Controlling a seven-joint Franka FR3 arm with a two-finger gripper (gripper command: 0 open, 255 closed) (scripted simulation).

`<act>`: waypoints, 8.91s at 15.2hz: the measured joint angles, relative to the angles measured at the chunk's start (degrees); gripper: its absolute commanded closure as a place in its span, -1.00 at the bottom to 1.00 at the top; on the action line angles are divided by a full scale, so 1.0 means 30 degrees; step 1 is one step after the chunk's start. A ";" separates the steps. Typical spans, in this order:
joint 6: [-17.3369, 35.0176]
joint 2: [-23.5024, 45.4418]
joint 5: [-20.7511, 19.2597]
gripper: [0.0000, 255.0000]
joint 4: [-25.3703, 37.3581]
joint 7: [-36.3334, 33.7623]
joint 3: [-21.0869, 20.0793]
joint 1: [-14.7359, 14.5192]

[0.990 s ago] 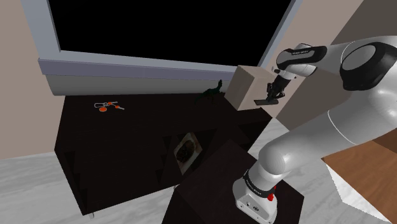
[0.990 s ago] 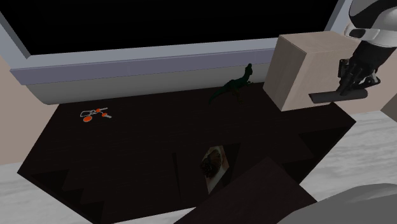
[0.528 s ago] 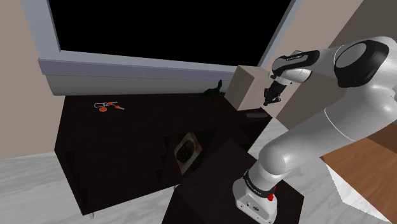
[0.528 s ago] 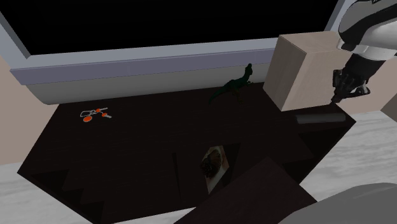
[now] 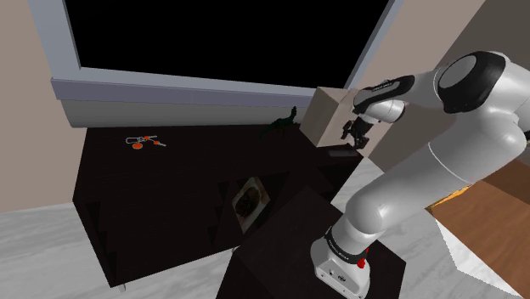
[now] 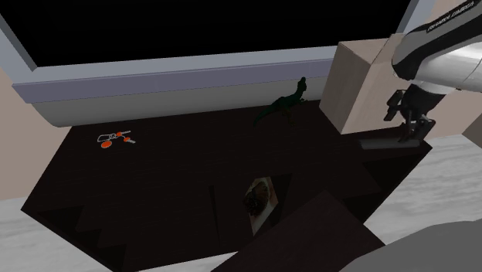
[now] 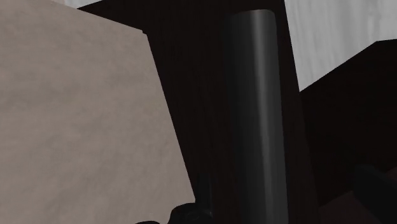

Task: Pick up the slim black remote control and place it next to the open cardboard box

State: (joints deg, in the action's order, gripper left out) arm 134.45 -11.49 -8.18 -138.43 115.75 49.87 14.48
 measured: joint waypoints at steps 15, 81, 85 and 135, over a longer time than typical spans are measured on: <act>0.2818 0.2675 0.2917 1.00 -0.0868 0.1461 0.1145 -0.1023; -1.2218 -0.3540 -0.1300 1.00 0.9153 -0.2523 -0.3052 -0.0112; -1.3189 -0.3219 -0.1084 1.00 1.0412 -0.2345 -0.3025 -0.0235; -0.4879 -0.2246 -0.0231 1.00 0.2436 -0.8610 -0.6770 -0.1900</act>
State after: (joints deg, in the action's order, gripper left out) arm 119.81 -18.23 -8.88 -131.12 89.92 29.56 8.78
